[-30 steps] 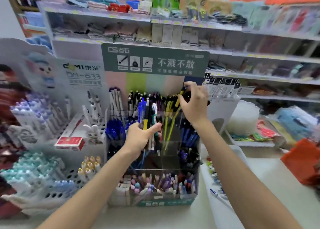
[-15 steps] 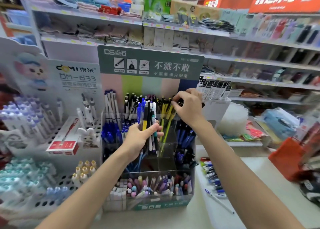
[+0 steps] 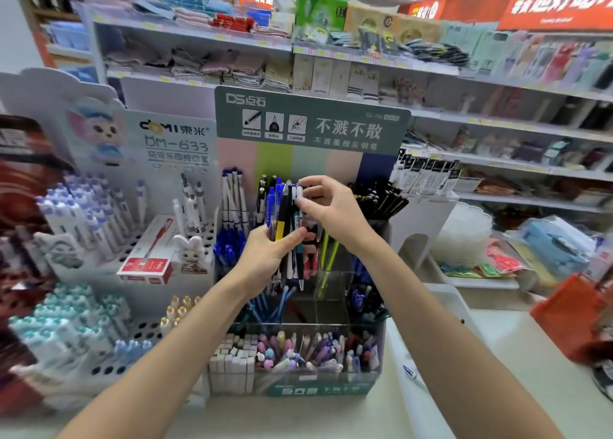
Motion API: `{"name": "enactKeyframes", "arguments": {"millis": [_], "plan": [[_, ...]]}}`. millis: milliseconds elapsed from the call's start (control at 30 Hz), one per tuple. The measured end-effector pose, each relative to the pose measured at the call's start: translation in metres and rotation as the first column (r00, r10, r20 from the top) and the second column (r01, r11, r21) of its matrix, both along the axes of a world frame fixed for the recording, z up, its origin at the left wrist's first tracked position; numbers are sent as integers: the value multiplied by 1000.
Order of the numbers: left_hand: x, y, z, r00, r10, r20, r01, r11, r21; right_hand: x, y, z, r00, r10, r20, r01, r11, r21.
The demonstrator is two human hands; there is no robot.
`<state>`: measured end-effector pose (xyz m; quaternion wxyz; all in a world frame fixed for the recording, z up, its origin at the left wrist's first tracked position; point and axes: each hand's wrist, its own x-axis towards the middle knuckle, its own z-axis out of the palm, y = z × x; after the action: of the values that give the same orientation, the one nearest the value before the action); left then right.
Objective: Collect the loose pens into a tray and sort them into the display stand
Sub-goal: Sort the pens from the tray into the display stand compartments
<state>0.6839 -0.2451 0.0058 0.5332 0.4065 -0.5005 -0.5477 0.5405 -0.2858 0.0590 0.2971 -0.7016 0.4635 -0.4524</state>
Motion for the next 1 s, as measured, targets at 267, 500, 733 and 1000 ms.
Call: {"name": "enactKeyframes", "arguments": {"millis": [267, 500, 733, 1000], "plan": [[42, -4, 10, 943, 326, 71, -327, 945, 1, 39, -7, 16, 991, -7, 136, 10, 1000, -24], [77, -9, 18, 942, 335, -4, -333, 939, 89, 59, -11, 36, 850, -137, 508, 175, 984, -27], [82, -13, 38, 902, 400, -164, -389, 916, 94, 40, -10, 38, 971, -21, 238, 14, 999, 33], [70, -24, 50, 923, 376, -81, -375, 927, 28, 49, 0, 21, 959, 259, -119, -244, 962, 125]]}}
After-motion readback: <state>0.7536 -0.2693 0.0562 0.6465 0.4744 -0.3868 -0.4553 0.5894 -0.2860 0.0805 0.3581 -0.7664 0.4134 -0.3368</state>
